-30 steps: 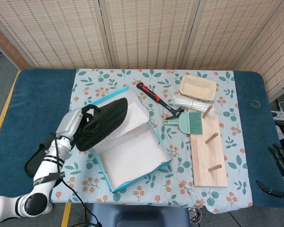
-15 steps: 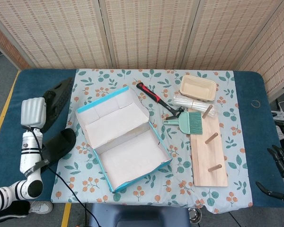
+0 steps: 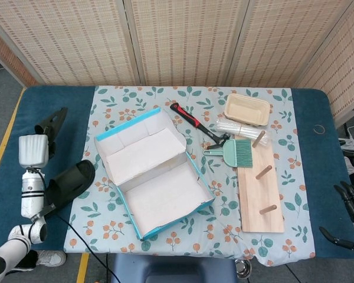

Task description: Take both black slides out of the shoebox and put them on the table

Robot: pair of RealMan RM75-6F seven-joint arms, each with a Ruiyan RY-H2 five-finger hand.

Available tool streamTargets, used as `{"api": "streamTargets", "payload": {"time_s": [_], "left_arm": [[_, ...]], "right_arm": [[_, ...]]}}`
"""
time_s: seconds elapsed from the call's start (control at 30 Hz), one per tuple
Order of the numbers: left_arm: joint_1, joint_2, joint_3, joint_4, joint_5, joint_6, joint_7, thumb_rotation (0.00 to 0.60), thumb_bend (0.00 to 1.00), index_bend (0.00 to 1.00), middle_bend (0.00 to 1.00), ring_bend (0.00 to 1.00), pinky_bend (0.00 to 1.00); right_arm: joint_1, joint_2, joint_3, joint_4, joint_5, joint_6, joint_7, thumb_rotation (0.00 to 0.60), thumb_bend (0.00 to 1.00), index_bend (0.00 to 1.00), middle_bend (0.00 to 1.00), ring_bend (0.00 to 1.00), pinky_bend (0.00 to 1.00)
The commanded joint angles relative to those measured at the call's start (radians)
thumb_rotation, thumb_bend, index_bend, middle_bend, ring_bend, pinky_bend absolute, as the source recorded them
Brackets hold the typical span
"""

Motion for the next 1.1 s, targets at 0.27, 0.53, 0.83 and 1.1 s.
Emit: {"api": "streamTargets", "payload": {"time_s": [0.27, 0.53, 0.83, 1.1], "left_arm": [[0.058, -0.156, -0.020, 0.232, 0.104, -0.146, -0.302, 0.600, 0.56, 0.52, 0.56, 0.35, 0.36], [0.052, -0.130, -0.079, 0.138, 0.103, -0.190, -0.345, 0.600, 0.45, 0.09, 0.07, 0.00, 0.16], [0.075, -0.029, -0.117, -0.098, 0.118, -0.158, -0.297, 0.600, 0.37, 0.00, 0.00, 0.00, 0.09], [0.111, 0.103, -0.134, -0.405, 0.144, -0.070, -0.188, 0.600, 0.34, 0.00, 0.00, 0.00, 0.07]], "right_arm": [[0.005, 0.002, 0.002, -0.013, 0.028, -0.028, -0.026, 0.379, 0.15, 0.00, 0.00, 0.00, 0.04], [0.008, 0.005, -0.002, -0.024, 0.039, -0.048, -0.044, 0.380, 0.15, 0.00, 0.00, 0.00, 0.03], [-0.008, 0.014, -0.002, -0.036, 0.040, -0.023, -0.045, 0.379, 0.15, 0.00, 0.00, 0.00, 0.03], [-0.009, 0.017, -0.002, -0.033, 0.038, -0.023, -0.038, 0.379, 0.15, 0.00, 0.00, 0.00, 0.03]]}}
